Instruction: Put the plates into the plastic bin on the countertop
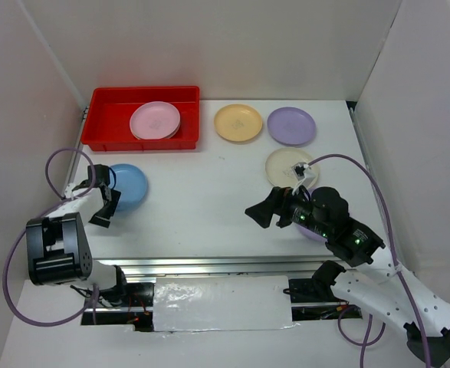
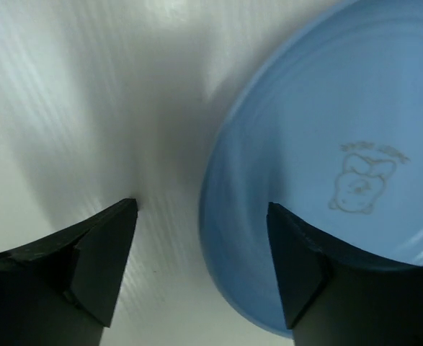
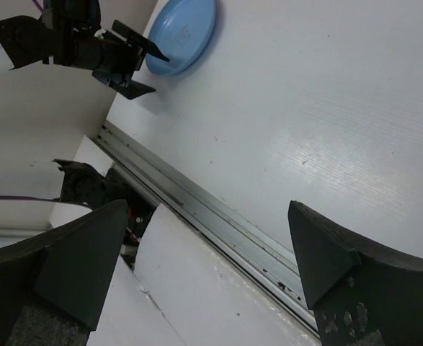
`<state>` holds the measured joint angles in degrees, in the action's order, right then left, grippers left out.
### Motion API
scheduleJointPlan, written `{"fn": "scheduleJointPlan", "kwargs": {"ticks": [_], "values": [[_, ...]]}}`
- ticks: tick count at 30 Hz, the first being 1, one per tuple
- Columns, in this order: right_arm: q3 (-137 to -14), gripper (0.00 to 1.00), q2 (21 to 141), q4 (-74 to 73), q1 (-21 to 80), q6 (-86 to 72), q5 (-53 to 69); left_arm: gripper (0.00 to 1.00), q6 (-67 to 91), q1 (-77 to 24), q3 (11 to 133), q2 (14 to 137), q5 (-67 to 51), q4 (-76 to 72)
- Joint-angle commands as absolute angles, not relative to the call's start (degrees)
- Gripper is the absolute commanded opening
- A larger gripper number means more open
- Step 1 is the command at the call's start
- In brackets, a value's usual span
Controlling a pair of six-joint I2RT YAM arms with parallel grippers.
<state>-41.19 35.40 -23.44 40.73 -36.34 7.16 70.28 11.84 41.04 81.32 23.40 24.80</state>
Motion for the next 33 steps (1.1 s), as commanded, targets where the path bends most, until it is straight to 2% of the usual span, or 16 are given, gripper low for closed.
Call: {"fn": "scheduleJointPlan", "kwargs": {"ticks": [1, 4, 5, 7, 8, 10, 16, 18, 19, 21, 23, 24, 25, 27, 28, 33], "values": [[-42.62, 1.00, 35.51, -23.11, 41.31, -35.95, 6.68, 0.83, 72.16, 12.48, 41.31, 82.88, 22.85, 22.77], [-43.15, 1.00, 36.30, -23.03, 41.40, -35.86, 6.59, 0.42, 71.98, 13.01, 40.08, 82.45, 22.59, 22.23], [-43.42, 1.00, 36.47, -23.03, 41.40, -35.86, 6.50, 0.25, 72.24, 13.09, 39.82, 81.83, 22.67, 22.76], [-43.68, 1.00, 37.00, -22.94, 41.48, -35.86, 6.50, 0.20, 72.07, 13.97, 38.68, 78.85, 22.59, 23.73], [-43.86, 1.00, 37.18, -22.94, 41.57, -35.86, 6.42, 0.09, 71.98, 14.67, 38.41, 77.53, 22.76, 24.69], [-44.29, 1.00, 37.35, -23.20, 41.66, -35.86, 6.15, 0.00, 71.29, 16.78, 37.97, 70.08, 23.72, 30.13], [-45.17, 1.00, 37.09, -23.21, 42.10, -35.77, 4.75, 0.00, 67.35, 17.49, 44.89, 40.57, 29.53, 44.56], [-45.35, 1.00, 37.27, -22.42, 42.01, -35.60, 4.92, 0.00, 58.07, 17.49, 45.70, 37.89, 23.86, 33.80], [-45.26, 1.00, 37.70, -22.06, 42.01, -35.42, 5.27, 0.00, 56.44, 17.32, 45.96, 37.97, 15.38, 29.57], [-45.09, 1.00, 38.67, -20.66, 41.93, -34.72, 5.62, 0.00, 53.46, 16.44, 46.76, 41.40, 7.25, 19.40], [-45.61, 1.00, 41.12, -20.57, 41.75, -34.72, 5.71, 0.00, 51.86, 15.64, 55.87, 41.40, 2.20, 18.02], [-46.05, 1.00, 41.92, -20.13, 41.75, -34.72, 6.15, 0.00, 49.42, 10.42, 59.55, 63.76, 1.85, 18.10], [-46.05, 1.00, 42.97, -19.69, 41.66, -34.80, 7.02, 0.00, 48.70, 6.63, 67.59, 73.90, 2.54, 18.37], [-46.05, 1.00, 43.77, -18.90, 41.57, -34.72, 7.29, 0.00, 46.16, 3.53, 75.90, 83.02, 4.47, 19.42], [-46.05, 1.00, 44.03, -18.64, 40.96, -34.89, 7.82, 0.00, 45.79, 1.34, 85.07, 91.58, 6.31, 23.17], [-45.88, 1.00, 44.03, -19.16, 39.64, -34.02, 9.05, 0.00, 45.00, 0.61, 112.96, 115.96, 12.57, 35.23]]}}
